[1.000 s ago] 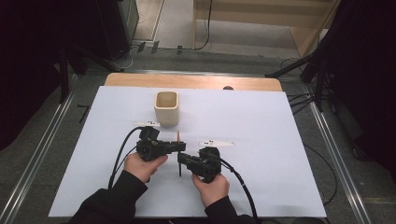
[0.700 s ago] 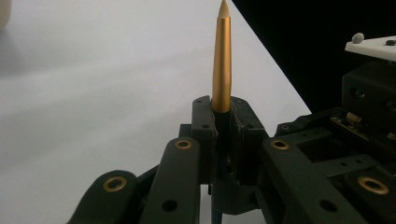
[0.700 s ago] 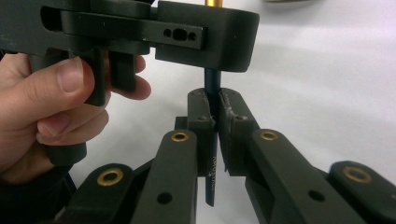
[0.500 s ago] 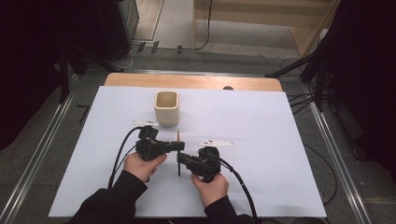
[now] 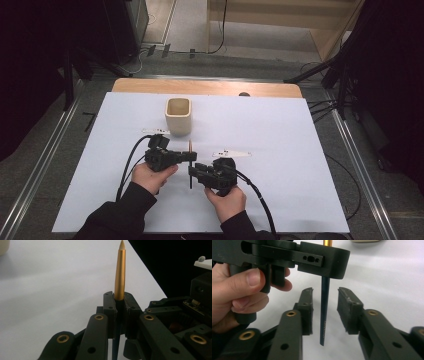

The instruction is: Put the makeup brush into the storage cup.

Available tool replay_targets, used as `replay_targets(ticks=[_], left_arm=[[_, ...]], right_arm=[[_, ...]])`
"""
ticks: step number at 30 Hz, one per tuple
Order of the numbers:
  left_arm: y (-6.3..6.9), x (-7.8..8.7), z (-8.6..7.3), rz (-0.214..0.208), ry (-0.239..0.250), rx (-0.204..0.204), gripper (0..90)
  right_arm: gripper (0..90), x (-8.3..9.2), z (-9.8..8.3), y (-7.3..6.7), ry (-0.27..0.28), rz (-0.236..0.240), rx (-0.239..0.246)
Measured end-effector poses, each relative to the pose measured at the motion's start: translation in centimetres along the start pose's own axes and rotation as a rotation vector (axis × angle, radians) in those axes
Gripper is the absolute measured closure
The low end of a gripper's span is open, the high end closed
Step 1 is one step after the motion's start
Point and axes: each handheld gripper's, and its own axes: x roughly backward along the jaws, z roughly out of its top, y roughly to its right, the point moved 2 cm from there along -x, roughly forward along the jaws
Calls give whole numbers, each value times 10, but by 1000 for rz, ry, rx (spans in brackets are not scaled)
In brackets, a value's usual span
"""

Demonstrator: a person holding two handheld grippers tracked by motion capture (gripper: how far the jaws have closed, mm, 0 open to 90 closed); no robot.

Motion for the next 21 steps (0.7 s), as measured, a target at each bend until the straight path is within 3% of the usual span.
replay_targets(ticks=[5,13,15,17,21], left_arm=[[-1,1,1,9,-9,-7,832],[-3,2,2,20,-24,-12,831],[-3,2,2,31,-28,-20,830],[-3,2,3,28,-32,-23,830],[-4,3,3,27,-42,-24,831]], right_arm=[[559,0,0,1,-17,5,40],[457,-2,0,4,-57,17,58],[424,-1,1,4,-58,16,79],[391,0,2,4,-59,8,131],[364,1,4,5,-90,20,175]])
